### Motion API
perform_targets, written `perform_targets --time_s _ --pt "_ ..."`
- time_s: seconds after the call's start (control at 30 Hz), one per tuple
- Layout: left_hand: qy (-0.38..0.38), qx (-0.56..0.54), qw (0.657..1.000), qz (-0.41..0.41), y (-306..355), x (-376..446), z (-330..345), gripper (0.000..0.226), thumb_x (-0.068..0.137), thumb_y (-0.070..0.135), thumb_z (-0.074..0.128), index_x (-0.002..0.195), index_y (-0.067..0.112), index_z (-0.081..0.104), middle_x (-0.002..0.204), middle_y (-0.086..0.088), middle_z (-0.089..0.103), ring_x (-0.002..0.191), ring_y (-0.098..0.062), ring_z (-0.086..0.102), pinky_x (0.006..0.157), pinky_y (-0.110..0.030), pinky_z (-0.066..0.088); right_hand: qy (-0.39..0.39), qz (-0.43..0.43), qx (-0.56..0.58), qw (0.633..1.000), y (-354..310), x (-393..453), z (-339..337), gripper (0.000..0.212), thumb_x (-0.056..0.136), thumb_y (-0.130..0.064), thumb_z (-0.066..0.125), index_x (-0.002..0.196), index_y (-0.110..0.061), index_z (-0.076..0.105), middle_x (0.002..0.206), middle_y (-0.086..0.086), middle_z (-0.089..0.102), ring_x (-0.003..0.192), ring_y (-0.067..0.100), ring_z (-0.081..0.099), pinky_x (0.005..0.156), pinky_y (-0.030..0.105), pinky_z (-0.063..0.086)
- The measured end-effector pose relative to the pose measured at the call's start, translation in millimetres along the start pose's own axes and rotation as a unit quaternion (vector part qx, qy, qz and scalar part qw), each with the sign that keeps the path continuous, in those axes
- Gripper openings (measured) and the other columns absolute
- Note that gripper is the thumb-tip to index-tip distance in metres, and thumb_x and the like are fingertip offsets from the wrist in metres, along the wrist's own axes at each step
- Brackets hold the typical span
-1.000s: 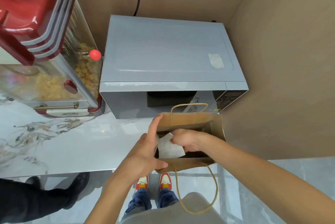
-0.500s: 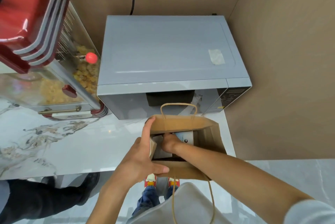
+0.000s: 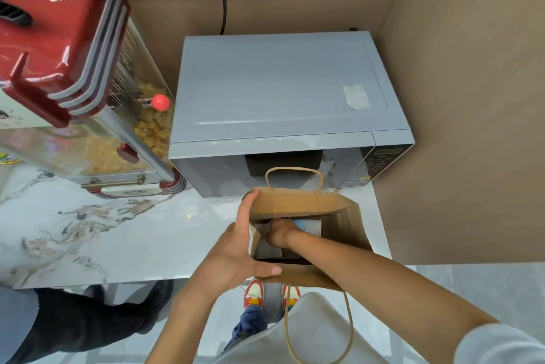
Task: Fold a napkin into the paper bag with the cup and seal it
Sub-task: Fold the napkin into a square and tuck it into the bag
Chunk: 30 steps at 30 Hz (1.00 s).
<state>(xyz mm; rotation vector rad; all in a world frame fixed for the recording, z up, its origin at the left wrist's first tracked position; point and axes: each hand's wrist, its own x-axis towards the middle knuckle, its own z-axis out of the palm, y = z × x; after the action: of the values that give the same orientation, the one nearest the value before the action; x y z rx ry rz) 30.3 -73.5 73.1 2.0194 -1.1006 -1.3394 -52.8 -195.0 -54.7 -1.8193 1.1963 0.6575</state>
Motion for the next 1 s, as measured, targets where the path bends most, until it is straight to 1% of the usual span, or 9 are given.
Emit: perform_targets --time_s 0.1,0.17,0.23,0.3,0.5,0.6,0.7,0.87,1.0 --pt "-0.002 0.005 1.0 0.004 1 0 1 0.134 0.069 0.022 0.091 0.145 0.057 -0.013 0.123 -0.035 0.055 0.084 -0.025 0.061 0.061 -0.017 0.041 -0.003 0.002 -0.025 1.0 1 -6 -6 0.043 0.096 -0.016 0.058 0.138 -0.014 0.048 0.134 0.013 0.056 0.124 0.029 0.056 0.103 0.037 0.049" --pt "-0.009 0.007 1.0 0.006 1 1 2 0.133 0.07 0.023 0.09 0.144 0.059 -0.014 0.098 -0.021 0.06 0.067 -0.01 0.054 0.053 -0.01 0.04 -0.02 0.012 -0.038 0.999 2 -11 -11 0.042 0.095 -0.014 0.059 0.136 -0.012 0.05 0.129 0.013 0.058 0.117 0.028 0.062 0.093 0.034 0.055" --pt "-0.014 0.013 1.0 0.0 1 2 2 0.133 0.07 0.024 0.09 0.143 0.061 -0.015 0.078 0.003 0.048 0.064 -0.007 0.054 0.048 -0.007 0.039 -0.037 0.034 -0.02 0.999 4 -16 -16 0.037 0.094 -0.012 0.06 0.131 -0.012 0.053 0.118 0.013 0.061 0.103 0.027 0.07 0.079 0.032 0.061" --pt "-0.012 0.016 1.0 -0.003 3 2 1 0.132 0.069 0.026 0.09 0.142 0.062 -0.015 0.074 0.009 0.044 0.064 -0.008 0.056 0.048 -0.008 0.04 -0.047 0.049 0.009 0.998 7 -20 -24 0.031 0.095 -0.009 0.059 0.125 -0.012 0.054 0.105 0.013 0.063 0.092 0.025 0.074 0.066 0.03 0.064" --pt "-0.008 0.018 1.0 -0.002 -1 6 4 0.133 0.069 0.027 0.09 0.138 0.066 -0.016 0.075 0.009 0.045 0.068 -0.008 0.057 0.055 -0.015 0.042 -0.06 0.059 -0.022 0.996 24 -35 -44 0.02 0.097 -0.011 0.056 0.116 -0.006 0.061 0.092 0.013 0.075 0.075 0.02 0.077 0.07 0.031 0.064" --pt "-0.013 0.003 1.0 -0.002 -3 10 4 0.13 0.07 0.026 0.09 0.135 0.071 -0.014 0.082 0.002 0.057 0.074 -0.011 0.065 0.058 -0.016 0.047 -0.051 0.064 -0.088 0.993 32 -47 -55 0.016 0.096 -0.015 0.054 0.108 -0.005 0.06 0.081 0.013 0.073 0.056 0.018 0.07 0.053 0.026 0.061" --pt "-0.018 0.0 1.0 0.01 -4 12 3 0.132 0.069 0.023 0.091 0.134 0.074 -0.013 0.081 0.001 0.057 0.074 -0.012 0.064 0.061 -0.02 0.049 -0.05 0.091 -0.143 0.984 38 -58 -65 0.015 0.095 -0.02 0.053 0.104 -0.008 0.054 0.068 0.011 0.064 0.041 0.015 0.059 0.035 0.017 0.045" --pt "-0.024 -0.016 0.999 0.022 -6 12 8 0.134 0.068 0.02 0.091 0.133 0.074 -0.014 0.11 -0.006 0.056 0.091 -0.016 0.062 0.076 -0.026 0.051 -0.067 0.162 -0.149 0.973 45 -53 -69 0.04 0.098 -0.018 0.045 0.136 -0.004 0.044 0.078 0.019 0.064 0.051 0.021 0.055 0.047 0.027 0.045" --pt "-0.026 -0.029 0.999 0.03 -9 12 11 0.134 0.069 0.019 0.09 0.132 0.076 -0.013 0.1 -0.005 0.056 0.084 -0.012 0.061 0.067 -0.022 0.048 -0.049 0.208 -0.063 0.975 49 -39 -65 0.039 0.101 -0.016 0.04 0.138 -0.005 0.04 0.089 0.018 0.063 0.054 0.018 0.055 0.05 0.026 0.042"
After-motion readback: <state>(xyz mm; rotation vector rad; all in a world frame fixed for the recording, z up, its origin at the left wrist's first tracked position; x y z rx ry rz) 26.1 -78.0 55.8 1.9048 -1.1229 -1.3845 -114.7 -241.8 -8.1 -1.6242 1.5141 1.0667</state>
